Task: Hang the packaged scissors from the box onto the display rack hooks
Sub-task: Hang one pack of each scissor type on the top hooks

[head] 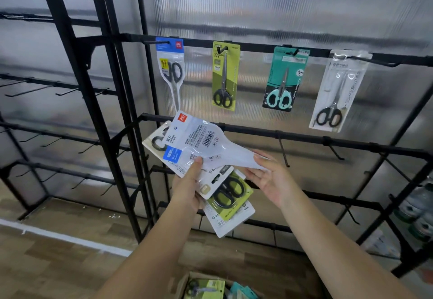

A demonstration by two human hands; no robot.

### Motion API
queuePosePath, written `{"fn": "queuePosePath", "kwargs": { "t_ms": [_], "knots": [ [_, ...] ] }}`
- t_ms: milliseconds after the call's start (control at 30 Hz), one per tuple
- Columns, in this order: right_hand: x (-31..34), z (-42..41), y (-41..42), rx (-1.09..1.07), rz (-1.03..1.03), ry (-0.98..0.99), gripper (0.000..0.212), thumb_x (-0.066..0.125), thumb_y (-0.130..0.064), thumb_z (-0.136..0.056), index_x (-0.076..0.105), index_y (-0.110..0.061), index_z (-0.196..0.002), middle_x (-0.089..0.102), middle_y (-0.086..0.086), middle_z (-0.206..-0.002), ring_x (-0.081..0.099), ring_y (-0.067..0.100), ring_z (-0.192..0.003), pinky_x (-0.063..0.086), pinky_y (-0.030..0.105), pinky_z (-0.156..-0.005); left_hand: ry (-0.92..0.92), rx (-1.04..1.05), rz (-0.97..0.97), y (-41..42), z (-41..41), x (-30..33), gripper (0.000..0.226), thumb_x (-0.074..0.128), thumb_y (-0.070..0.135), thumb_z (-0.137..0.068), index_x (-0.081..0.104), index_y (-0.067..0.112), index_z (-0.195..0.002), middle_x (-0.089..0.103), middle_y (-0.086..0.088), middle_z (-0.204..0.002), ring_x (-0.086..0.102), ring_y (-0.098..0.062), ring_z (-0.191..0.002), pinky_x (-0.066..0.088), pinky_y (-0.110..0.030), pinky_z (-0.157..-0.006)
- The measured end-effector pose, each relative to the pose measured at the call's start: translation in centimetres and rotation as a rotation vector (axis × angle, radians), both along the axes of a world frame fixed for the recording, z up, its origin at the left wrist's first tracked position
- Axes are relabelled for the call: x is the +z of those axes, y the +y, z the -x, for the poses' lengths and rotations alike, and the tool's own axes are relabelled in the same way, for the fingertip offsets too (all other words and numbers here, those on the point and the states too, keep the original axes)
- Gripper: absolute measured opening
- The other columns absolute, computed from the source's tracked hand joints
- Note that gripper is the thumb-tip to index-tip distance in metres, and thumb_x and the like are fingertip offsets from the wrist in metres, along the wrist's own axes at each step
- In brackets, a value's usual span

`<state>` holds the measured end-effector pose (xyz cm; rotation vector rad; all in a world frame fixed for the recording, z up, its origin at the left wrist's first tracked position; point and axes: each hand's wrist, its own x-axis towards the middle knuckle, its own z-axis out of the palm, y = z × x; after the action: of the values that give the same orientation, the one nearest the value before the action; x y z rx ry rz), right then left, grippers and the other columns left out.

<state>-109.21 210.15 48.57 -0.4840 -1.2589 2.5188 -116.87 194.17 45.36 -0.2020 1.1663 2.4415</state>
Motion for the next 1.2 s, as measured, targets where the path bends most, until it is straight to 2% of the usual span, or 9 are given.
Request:
{"fn": "queuePosePath", "kwargs": {
  "t_ms": [200, 400, 500, 667, 733, 833, 933, 1033, 1200],
  "knots": [
    [0.9, -1.2, -0.3, 0.210, -0.151, -0.161, 0.032, 0.052, -0.007, -0.089, 0.055, 0.005, -0.117, 0.068, 0.018, -0.095, 0.070, 0.020, -0.072, 0.055, 0.024, -0.056, 0.050, 0.078, 0.071, -1.0, 0.6, -0.1, 0.032, 0.075, 0.015, -0.077, 0.064, 0.013, -0.108, 0.075, -0.001, -0.081, 0.072, -0.015, -0.065, 0.054, -0.028, -0.047],
    [1.2, -1.3, -1.8, -0.058, -0.331, -0.199, 0.027, 0.049, 0.003, -0.092, 0.056, 0.006, -0.118, 0.065, 0.020, -0.091, 0.064, 0.018, -0.063, 0.048, 0.019, -0.047, 0.002, 0.031, 0.171, -1.0, 0.4, 0.0, 0.036, 0.076, 0.025, -0.077, 0.065, 0.014, -0.110, 0.073, -0.006, -0.095, 0.069, -0.024, -0.077, 0.057, -0.041, -0.070],
    [1.7, -1.4, -3.0, -0.176, -0.439, -0.120, 0.022, 0.050, 0.001, -0.092, 0.060, 0.000, -0.111, 0.066, 0.014, -0.084, 0.065, 0.010, -0.054, 0.048, 0.017, -0.048, -0.036, 0.001, 0.182, -1.2, 0.4, 0.3, 0.039, 0.073, 0.027, -0.081, 0.062, 0.012, -0.115, 0.071, -0.008, -0.096, 0.067, -0.024, -0.077, 0.054, -0.038, -0.064],
    [1.8, -1.9, -3.6, -0.386, -1.032, 0.148, 0.033, 0.049, 0.006, -0.090, 0.065, -0.013, -0.111, 0.068, 0.007, -0.092, 0.059, -0.008, -0.063, 0.044, 0.004, -0.057, -0.019, -0.062, 0.196, -1.6, 0.4, 0.7, 0.043, 0.068, 0.040, -0.081, 0.063, 0.012, -0.114, 0.071, -0.008, -0.099, 0.067, -0.026, -0.082, 0.052, -0.036, -0.061],
    [1.4, -2.1, -3.9, -0.415, -1.412, 0.307, 0.035, 0.049, 0.015, -0.081, 0.068, 0.000, -0.107, 0.068, 0.014, -0.102, 0.062, -0.001, -0.082, 0.050, 0.009, -0.071, -0.001, -0.066, 0.199, -1.6, 0.5, 0.9, 0.045, 0.065, 0.046, -0.080, 0.063, 0.013, -0.109, 0.072, -0.008, -0.096, 0.068, -0.025, -0.079, 0.052, -0.035, -0.060],
    [0.0, -2.1, -4.5, -0.379, -1.760, 0.394, 0.036, 0.063, 0.024, -0.063, 0.069, 0.011, -0.096, 0.068, 0.027, -0.098, 0.070, 0.032, -0.084, 0.051, 0.029, -0.081, -0.019, -0.077, 0.160, -1.4, 0.5, 1.2, 0.051, 0.062, 0.055, -0.074, 0.063, 0.013, -0.102, 0.074, -0.006, -0.083, 0.070, -0.021, -0.067, 0.052, -0.032, -0.051],
    [-0.6, -2.3, -4.7, -0.334, -1.820, 0.365, 0.036, 0.065, 0.022, -0.062, 0.067, 0.014, -0.098, 0.067, 0.029, -0.097, 0.068, 0.039, -0.083, 0.054, 0.039, -0.075, -0.017, -0.065, 0.168, -1.5, 0.3, 1.0, 0.056, 0.062, 0.061, -0.068, 0.062, 0.013, -0.096, 0.074, -0.003, -0.070, 0.070, -0.020, -0.059, 0.051, -0.032, -0.049],
    [-0.6, -2.5, -4.9, -0.320, -1.878, 0.346, 0.035, 0.065, 0.018, -0.063, 0.067, 0.013, -0.097, 0.067, 0.028, -0.095, 0.068, 0.038, -0.080, 0.056, 0.043, -0.068, -0.008, -0.076, 0.184, -1.7, 0.0, 1.0, 0.077, 0.057, 0.068, -0.059, 0.061, 0.011, -0.109, 0.075, -0.008, -0.088, 0.070, -0.025, -0.074, 0.051, -0.033, -0.055],
    [-1.1, -2.5, -5.1, -0.270, -1.869, 0.268, 0.042, 0.062, 0.022, -0.066, 0.064, 0.012, -0.107, 0.065, 0.027, -0.104, 0.064, 0.040, -0.092, 0.054, 0.049, -0.079, 0.009, -0.058, 0.168, -1.9, -0.6, 1.3, 0.082, 0.049, 0.076, -0.055, 0.060, 0.014, -0.108, 0.075, -0.004, -0.082, 0.072, -0.021, -0.067, 0.053, -0.031, -0.048]
  ]
}}
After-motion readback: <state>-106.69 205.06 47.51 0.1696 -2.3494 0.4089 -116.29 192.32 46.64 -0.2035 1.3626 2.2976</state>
